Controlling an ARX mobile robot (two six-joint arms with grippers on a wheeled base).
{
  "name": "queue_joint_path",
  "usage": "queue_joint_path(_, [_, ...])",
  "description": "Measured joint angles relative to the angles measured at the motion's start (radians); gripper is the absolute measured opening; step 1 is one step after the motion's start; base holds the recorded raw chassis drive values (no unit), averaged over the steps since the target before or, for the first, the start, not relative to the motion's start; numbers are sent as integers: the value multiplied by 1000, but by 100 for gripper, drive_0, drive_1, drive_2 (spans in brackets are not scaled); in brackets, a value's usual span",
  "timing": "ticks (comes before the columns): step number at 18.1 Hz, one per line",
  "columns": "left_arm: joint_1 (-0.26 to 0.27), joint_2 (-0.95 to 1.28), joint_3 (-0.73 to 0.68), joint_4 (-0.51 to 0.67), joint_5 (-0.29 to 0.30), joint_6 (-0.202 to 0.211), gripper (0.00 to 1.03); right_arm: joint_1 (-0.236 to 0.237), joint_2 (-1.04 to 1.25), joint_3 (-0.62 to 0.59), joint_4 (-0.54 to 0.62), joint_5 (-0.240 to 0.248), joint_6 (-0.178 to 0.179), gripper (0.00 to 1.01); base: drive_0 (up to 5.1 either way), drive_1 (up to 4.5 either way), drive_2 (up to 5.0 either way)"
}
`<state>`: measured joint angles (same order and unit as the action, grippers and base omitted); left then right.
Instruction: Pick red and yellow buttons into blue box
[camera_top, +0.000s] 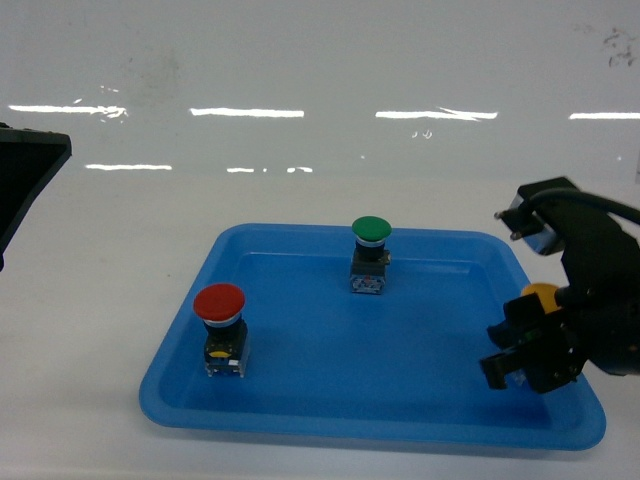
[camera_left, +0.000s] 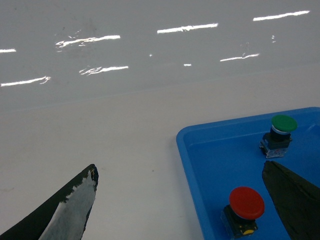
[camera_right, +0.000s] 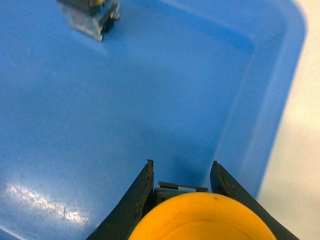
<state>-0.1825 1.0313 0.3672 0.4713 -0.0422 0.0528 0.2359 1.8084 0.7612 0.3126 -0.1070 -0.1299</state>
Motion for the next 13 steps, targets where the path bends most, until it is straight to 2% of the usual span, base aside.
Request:
queue_joint_path(3, [0,0,0,0,0,0,98,0,-118,-47,63,24,-21,30,0,0,0])
queue_joint_path(8, [0,0,0,0,0,0,98,-20,-393,-181,158,55,-29,30,0,0,0])
queue_joint_path(10, [0,0,0,0,0,0,98,-29,-557,-298,242,127,-47,30,0,0,0])
queue_joint_path(13, [0,0,0,0,0,0,98,-19,-703,-399,296,188,-83,30,0,0,0])
